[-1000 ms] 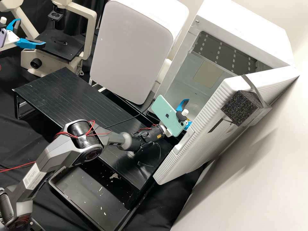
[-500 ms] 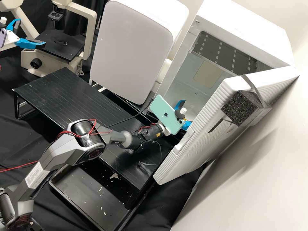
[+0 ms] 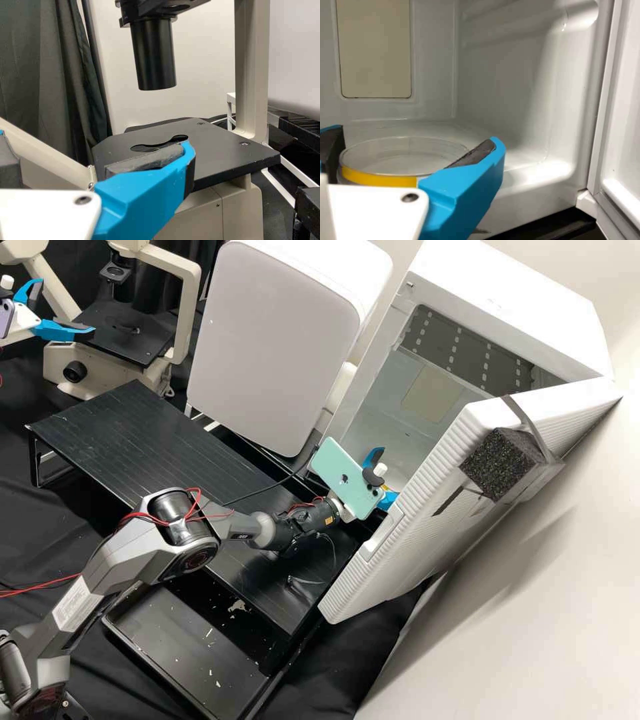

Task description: Place the petri dish in the incubator

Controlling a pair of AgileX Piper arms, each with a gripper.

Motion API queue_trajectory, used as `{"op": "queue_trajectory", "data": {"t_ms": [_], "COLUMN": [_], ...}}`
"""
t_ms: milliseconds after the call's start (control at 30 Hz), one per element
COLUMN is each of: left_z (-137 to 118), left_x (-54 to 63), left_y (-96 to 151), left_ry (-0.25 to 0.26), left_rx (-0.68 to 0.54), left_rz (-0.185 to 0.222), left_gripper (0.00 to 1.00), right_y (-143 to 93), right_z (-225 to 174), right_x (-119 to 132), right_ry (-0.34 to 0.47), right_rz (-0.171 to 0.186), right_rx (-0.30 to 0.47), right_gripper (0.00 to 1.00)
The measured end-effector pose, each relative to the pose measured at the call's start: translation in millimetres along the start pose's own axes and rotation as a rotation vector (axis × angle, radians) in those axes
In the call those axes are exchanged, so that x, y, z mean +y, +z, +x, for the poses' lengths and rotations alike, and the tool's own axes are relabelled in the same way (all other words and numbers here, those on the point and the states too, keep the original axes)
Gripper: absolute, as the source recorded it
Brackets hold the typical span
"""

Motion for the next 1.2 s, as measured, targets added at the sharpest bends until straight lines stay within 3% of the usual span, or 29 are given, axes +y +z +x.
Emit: {"op": "queue_trajectory", "data": {"t_ms": [600,833,1033,1200], "left_z": [0,0,0,0], "left_x": [0.0,0.0,0.0,0.0], "left_y": [0,0,0,0], "left_ry": [0.000,0.000,0.000,0.000], "left_rx": [0.000,0.000,0.000,0.000], "left_rz": [0.000,0.000,0.000,0.000], "left_gripper": [1.00,1.00,1.00,1.00], "right_y": [3,-1,3,6], "right_z": [-15,-37,-65,-106], "right_x": [-4,7,20,42], "right_ry": [-0.006,-0.015,-0.014,0.064], "right_rz": [-0.018,-0.060,-0.019,0.047], "right_rx": [-0.002,0.037,0.048,0.067], "right_gripper": [1.00,1.00,1.00,1.00]}}
